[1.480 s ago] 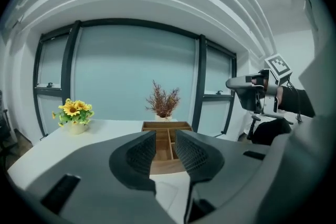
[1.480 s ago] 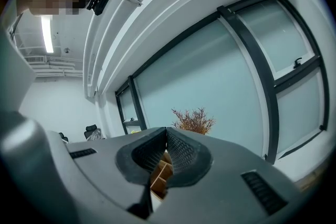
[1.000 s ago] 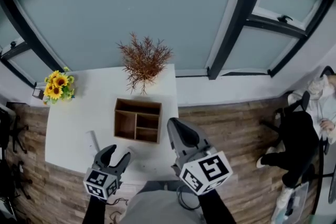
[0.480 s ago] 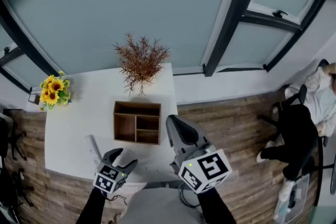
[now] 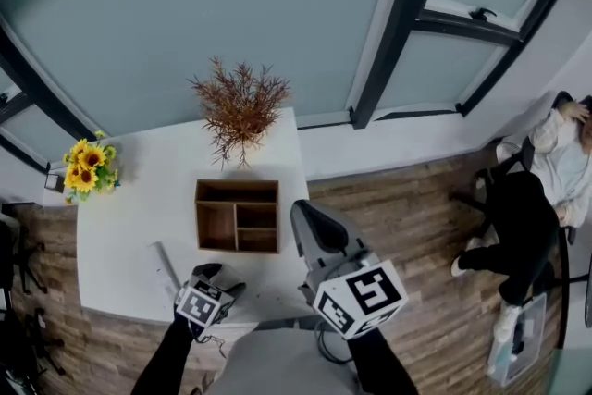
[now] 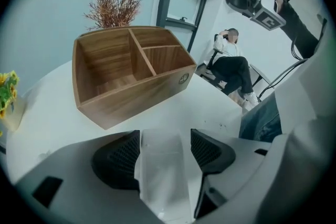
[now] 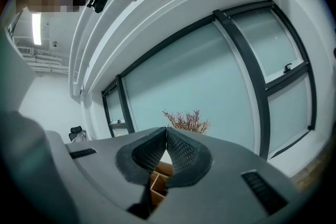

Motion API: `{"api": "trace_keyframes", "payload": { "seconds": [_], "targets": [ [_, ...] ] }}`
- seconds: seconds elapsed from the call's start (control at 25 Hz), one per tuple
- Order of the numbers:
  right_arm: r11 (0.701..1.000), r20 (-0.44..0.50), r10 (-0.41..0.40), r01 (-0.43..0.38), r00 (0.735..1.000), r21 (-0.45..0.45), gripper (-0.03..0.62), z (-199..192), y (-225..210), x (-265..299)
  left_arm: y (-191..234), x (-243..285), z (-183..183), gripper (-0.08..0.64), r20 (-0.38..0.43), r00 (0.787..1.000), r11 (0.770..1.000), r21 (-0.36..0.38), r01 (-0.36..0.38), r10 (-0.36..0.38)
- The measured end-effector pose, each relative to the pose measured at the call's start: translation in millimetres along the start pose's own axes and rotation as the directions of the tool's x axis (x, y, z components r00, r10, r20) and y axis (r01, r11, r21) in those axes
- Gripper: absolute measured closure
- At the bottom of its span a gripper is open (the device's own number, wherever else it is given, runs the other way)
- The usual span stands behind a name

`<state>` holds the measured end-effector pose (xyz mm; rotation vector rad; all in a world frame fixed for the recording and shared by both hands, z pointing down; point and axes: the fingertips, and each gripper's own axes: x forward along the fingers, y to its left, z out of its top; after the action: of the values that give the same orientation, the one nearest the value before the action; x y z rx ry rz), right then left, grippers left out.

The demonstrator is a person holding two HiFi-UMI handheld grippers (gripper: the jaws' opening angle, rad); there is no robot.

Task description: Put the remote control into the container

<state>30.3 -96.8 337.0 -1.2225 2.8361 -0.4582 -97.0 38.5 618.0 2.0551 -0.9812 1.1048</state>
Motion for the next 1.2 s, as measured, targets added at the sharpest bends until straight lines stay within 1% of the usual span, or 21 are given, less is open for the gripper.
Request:
{"api": "trace_keyframes", "payload": {
  "seconds": [0.12, 0.28, 0.6, 0.8, 0.96, 1.2],
  "targets": [
    [1.000, 0.006, -0.020, 0.020, 1.000, 0.004, 0.588, 1.3, -4.5, -3.3, 0.4, 4.6, -2.7, 0.275, -0.035, 0.999, 1.000, 0.002, 0.000, 0.000],
    [0.999, 0.008, -0.038, 0.038, 0.999, 0.006, 0.588, 2.5, -9.6, -7.1, 1.9, 12.6, -4.7, 0.276, -0.052, 0.999, 1.000, 0.014, -0.007, 0.008],
    [0.999, 0.004, -0.043, 0.043, 0.999, -0.001, 0.588, 3.5, -11.1, -7.9, 6.7, 15.3, -9.2, 0.276, -0.095, 0.994, 0.998, 0.035, -0.049, 0.052],
    [0.999, 0.002, -0.040, 0.040, 0.999, 0.002, 0.588, 1.6, -11.5, -6.3, 10.8, 21.9, -13.4, 0.276, -0.104, 0.993, 0.997, 0.041, -0.060, 0.064],
    [0.999, -0.002, -0.037, 0.037, 0.999, 0.001, 0.588, 0.6, -10.2, -6.3, 6.2, 17.6, -6.7, 0.277, -0.097, 0.994, 0.998, 0.032, -0.048, 0.051],
    [0.999, -0.004, -0.042, 0.042, 0.999, -0.001, 0.588, -0.3, -11.7, -8.3, 5.3, 14.3, -6.4, 0.279, -0.113, 0.993, 0.999, 0.014, -0.031, 0.032]
  ]
}}
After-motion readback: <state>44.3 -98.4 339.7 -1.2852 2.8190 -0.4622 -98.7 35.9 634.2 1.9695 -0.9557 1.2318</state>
